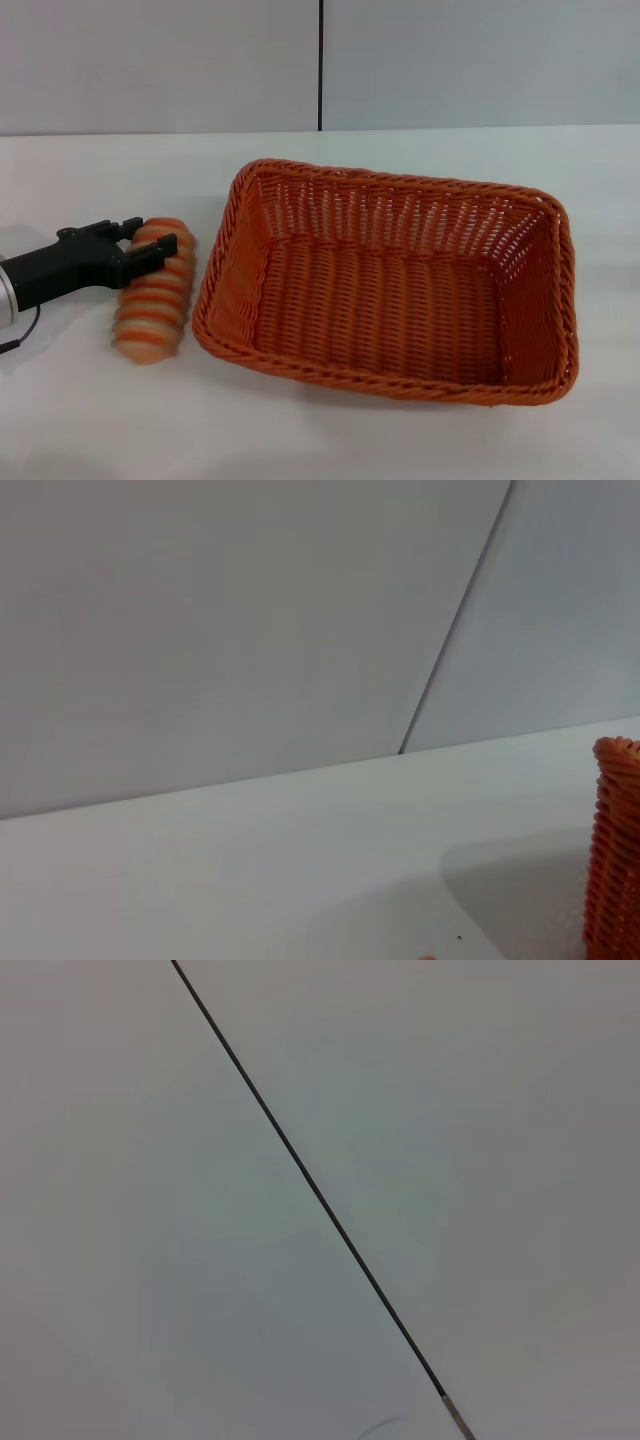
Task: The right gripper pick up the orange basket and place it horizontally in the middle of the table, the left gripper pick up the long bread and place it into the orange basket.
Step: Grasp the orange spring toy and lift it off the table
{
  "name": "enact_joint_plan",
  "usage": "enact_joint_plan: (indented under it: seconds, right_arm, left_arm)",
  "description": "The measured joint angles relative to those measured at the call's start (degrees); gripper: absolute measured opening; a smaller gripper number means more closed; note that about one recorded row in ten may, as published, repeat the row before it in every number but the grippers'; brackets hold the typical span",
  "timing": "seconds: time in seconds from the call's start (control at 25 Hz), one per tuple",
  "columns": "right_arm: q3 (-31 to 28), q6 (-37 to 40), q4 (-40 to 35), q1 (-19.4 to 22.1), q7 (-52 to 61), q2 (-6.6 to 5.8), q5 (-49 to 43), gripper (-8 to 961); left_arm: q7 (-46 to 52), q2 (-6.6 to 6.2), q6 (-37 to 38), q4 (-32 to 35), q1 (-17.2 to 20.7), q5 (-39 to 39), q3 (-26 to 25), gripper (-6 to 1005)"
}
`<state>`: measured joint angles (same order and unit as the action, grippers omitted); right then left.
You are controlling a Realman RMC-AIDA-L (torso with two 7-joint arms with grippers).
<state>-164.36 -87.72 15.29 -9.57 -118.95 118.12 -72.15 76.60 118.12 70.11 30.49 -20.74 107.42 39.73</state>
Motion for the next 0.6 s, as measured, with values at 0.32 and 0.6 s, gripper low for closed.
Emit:
enact_joint_plan:
  seconds: [0.32, 0.6]
  right_arm:
    - [-0.04, 0.01, -0.09, 0.0, 0.0, 0.0, 0.0, 469]
    - [0.01, 0.0, -0.65, -0.17, 0.0, -0.08, 0.0, 469]
  left_arm:
    - [-0.14, 0.0, 0.1, 0.01, 0.08, -0.01, -0.01, 578]
    - [-0.09, -0.07, 0.3, 0.01, 0.13, -0.02, 0.17, 518]
